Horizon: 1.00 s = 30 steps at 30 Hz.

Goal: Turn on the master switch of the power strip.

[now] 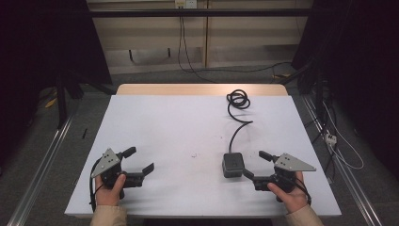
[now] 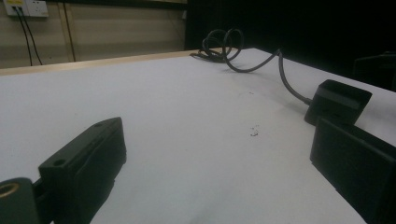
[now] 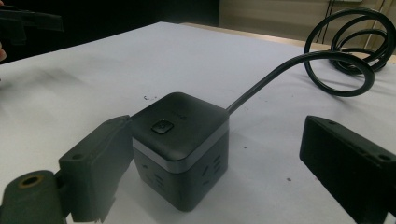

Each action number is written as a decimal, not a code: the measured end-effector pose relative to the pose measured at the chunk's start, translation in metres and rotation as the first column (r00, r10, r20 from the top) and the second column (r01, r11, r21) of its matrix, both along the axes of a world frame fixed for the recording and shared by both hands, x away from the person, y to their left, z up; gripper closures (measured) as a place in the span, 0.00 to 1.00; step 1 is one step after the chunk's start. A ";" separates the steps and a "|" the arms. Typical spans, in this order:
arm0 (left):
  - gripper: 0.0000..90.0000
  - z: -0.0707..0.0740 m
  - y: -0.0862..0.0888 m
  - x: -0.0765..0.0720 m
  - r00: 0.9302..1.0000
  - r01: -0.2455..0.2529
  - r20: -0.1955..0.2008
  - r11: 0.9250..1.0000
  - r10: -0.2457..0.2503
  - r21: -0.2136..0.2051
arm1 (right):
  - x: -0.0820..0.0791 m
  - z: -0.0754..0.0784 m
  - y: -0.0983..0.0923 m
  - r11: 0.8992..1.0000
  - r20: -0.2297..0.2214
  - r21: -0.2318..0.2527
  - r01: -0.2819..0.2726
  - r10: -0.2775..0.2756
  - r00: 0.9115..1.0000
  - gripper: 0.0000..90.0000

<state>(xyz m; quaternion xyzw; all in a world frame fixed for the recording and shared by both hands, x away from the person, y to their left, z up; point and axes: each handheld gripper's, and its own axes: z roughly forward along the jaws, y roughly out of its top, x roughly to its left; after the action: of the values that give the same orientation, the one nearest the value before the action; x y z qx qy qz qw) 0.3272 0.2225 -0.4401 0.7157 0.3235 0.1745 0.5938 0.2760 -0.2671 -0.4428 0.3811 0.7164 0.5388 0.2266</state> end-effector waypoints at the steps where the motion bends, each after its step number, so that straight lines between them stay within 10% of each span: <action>1: 0.04 0.000 0.000 0.000 1.000 0.000 0.000 1.000 0.000 -0.001 | 0.000 0.000 0.000 1.000 0.000 0.000 0.001 -0.001 1.000 0.10; 30: 0.04 0.000 0.000 0.000 1.000 -0.003 -0.001 1.000 0.003 -0.002 | -0.005 -0.004 -0.021 0.999 0.000 -0.019 0.034 -0.034 0.999 0.10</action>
<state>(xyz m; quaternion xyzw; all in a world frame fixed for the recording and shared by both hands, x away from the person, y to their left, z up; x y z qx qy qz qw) 0.3267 0.2227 -0.4401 0.7148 0.3249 0.1745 0.5941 0.2711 -0.2878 -0.4470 0.3910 0.7150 0.5280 0.2390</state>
